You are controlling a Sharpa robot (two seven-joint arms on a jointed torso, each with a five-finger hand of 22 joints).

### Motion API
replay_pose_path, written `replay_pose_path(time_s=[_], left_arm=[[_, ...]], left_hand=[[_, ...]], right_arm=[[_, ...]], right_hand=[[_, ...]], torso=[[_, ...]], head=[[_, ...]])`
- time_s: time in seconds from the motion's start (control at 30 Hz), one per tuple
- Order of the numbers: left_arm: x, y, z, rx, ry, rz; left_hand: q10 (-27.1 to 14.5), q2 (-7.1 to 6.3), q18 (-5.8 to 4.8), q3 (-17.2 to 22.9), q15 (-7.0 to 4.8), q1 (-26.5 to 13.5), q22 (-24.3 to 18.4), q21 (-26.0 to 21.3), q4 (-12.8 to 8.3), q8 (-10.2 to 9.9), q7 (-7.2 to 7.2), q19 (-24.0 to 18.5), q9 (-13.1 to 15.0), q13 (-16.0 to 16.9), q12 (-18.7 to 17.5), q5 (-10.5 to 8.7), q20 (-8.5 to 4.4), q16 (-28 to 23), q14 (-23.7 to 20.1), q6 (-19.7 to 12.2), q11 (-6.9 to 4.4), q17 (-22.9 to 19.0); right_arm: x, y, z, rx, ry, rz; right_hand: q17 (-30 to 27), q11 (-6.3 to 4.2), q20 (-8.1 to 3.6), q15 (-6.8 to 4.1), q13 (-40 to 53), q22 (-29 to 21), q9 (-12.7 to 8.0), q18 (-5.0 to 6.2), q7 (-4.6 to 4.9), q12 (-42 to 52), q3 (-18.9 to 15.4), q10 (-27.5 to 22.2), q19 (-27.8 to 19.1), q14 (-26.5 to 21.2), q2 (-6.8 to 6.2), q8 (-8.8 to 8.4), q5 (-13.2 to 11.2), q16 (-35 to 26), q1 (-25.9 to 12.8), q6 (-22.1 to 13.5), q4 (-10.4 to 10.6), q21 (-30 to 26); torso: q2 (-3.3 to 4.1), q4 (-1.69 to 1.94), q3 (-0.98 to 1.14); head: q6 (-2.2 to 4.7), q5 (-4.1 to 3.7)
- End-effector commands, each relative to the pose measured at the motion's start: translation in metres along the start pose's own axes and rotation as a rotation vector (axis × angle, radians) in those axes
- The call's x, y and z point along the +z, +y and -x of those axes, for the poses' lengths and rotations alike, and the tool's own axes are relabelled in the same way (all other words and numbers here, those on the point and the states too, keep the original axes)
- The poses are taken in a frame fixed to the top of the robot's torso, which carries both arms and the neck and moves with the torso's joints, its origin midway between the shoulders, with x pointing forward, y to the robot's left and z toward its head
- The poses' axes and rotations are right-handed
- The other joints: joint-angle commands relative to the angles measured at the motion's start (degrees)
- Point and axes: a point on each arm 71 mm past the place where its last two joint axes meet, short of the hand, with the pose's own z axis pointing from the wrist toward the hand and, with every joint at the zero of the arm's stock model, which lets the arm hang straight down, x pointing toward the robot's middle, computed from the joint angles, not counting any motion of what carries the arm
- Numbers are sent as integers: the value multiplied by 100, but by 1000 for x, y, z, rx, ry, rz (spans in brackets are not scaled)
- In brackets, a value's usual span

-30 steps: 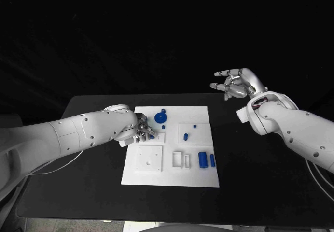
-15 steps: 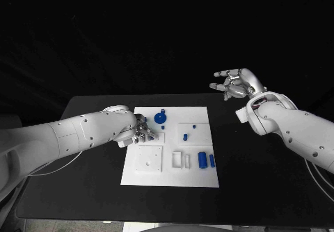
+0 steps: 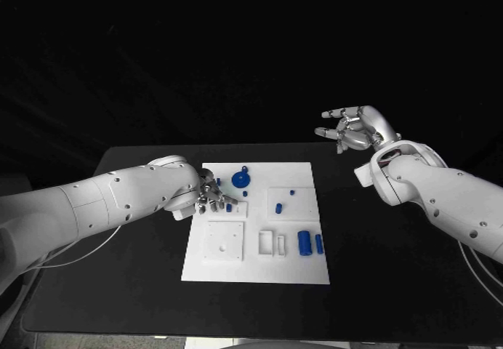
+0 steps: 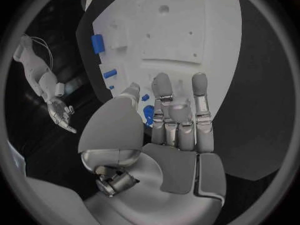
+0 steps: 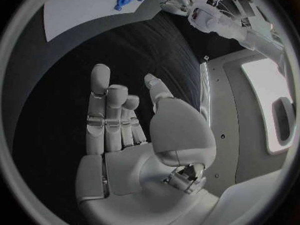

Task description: Assemble the parts on the task board

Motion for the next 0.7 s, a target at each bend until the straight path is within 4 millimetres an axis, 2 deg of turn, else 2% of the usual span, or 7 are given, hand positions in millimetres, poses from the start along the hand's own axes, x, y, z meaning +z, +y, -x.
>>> replay_pose_path(time_s=[0.03,0.1,0.27,0.3,0.4,0.63,0.7], left_arm=[[-5,-5,8,-52,10,-20],[-9,-6,15,-70,6,-27],[-14,-8,34,-95,-5,-40],[-15,-8,38,-100,-9,-42],[-14,-7,52,-117,-37,-50],[-10,-7,81,-111,-124,-56],[-9,-6,89,-97,-151,-49]], left_hand=[[279,-34,-171,-29,-7,41,52,-69,26,-8,68,-4,-553,-44,-116,-23,-122,-182,-114,-166,67,-292],[276,-14,-262,-33,-22,53,33,-140,-16,16,90,2,-914,-60,-251,-21,-192,-314,-133,-173,78,-474],[236,79,-262,-33,-1,91,12,-218,-181,17,172,-19,-1143,-115,-542,-11,-186,-471,-208,-511,92,-623],[245,119,-262,-45,6,88,3,-257,-304,100,144,-34,-1062,-110,-633,-1,-172,-497,-224,-440,87,-684],[208,170,-262,-56,46,7,10,-381,-555,365,172,-36,-646,39,-829,57,-140,-450,-310,-792,100,-907],[50,136,-262,-59,53,-33,92,-480,-481,1239,167,-3,-341,352,-724,84,-133,-170,-421,-1293,86,-1210],[49,159,-262,-52,45,-27,100,-472,-473,1367,148,5,-273,398,-671,297,-138,-100,-423,-1309,73,-1212]], right_arm=[[0,0,-1,7,7,7],[0,0,-1,8,7,5],[0,-2,0,10,7,1],[0,-2,-1,11,7,0],[0,-2,-2,17,9,-2],[1,0,-4,23,13,-3],[1,0,-4,24,13,-3]], right_hand=[[5,-14,-22,20,-6,-11,5,95,4,-2,-25,17,225,25,17,1,34,-20,-61,-40,7,35],[6,-13,-21,20,-7,-14,5,95,5,-3,-29,17,225,26,18,2,38,-20,-64,-44,14,36],[6,-13,-21,20,-7,-18,5,96,6,-2,-36,18,225,27,21,2,51,-22,-70,-55,28,41],[6,-13,-21,20,-7,-18,5,96,6,-2,-36,18,225,27,21,2,51,-22,-70,-55,28,41],[8,-14,-22,19,-4,-23,3,97,6,0,-37,22,224,29,23,0,84,-22,-67,-71,34,44],[9,-16,-23,18,1,-27,4,97,5,7,-36,29,226,34,24,1,111,-21,-69,-72,39,51],[9,-16,-23,18,1,-27,4,97,5,7,-36,29,226,34,24,1,111,-21,-69,-72,39,51]], torso=[[-2,2,0],[-1,-3,2],[5,-17,7],[8,-24,8],[19,-39,12],[60,-99,27],[71,-111,32]], head=[[27,19],[44,37],[95,54],[109,57],[142,61],[192,96],[202,107]])
